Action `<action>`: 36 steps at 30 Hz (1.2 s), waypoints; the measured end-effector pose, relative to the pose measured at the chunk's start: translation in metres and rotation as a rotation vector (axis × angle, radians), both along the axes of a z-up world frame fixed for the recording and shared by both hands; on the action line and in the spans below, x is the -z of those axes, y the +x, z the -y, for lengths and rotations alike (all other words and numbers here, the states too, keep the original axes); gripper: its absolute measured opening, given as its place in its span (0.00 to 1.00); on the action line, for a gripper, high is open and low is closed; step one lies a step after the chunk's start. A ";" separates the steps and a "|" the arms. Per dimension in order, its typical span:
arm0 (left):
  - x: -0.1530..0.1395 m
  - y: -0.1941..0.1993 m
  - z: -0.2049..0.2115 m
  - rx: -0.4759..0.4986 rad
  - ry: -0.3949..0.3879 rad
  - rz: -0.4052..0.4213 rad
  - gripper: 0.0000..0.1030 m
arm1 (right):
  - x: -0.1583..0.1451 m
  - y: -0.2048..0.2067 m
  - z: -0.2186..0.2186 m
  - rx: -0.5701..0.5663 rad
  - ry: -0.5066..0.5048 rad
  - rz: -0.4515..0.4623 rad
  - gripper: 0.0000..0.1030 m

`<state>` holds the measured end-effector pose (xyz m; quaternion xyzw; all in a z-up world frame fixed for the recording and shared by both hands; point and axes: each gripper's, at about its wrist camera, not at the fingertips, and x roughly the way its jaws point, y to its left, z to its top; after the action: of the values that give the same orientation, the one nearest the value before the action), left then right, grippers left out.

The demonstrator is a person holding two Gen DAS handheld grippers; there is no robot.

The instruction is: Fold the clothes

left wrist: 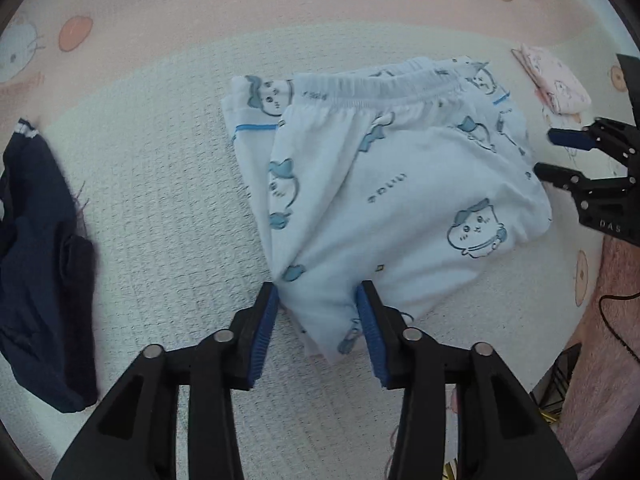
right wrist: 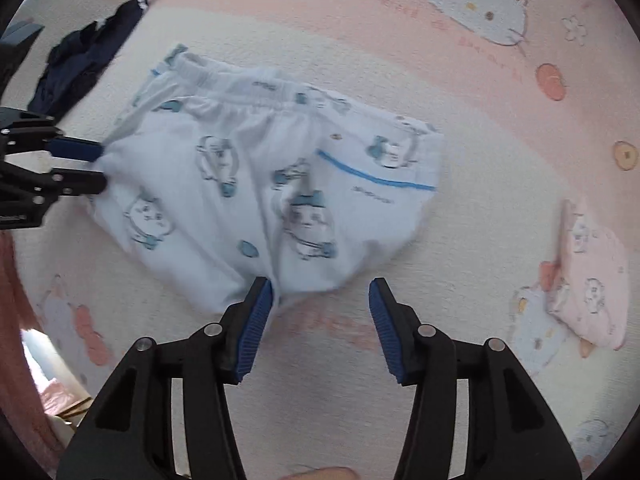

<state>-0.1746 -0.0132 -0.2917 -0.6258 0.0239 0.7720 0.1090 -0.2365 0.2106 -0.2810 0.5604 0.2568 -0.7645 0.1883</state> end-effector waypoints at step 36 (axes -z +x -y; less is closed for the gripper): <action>-0.001 0.014 0.035 -0.068 0.097 0.051 0.17 | 0.002 0.059 -0.019 0.072 -0.176 0.156 0.15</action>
<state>-0.1602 -0.0480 -0.2909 -0.6398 -0.0377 0.7592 0.1136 -0.1774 0.2296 -0.2828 0.6082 0.1530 -0.7446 0.2287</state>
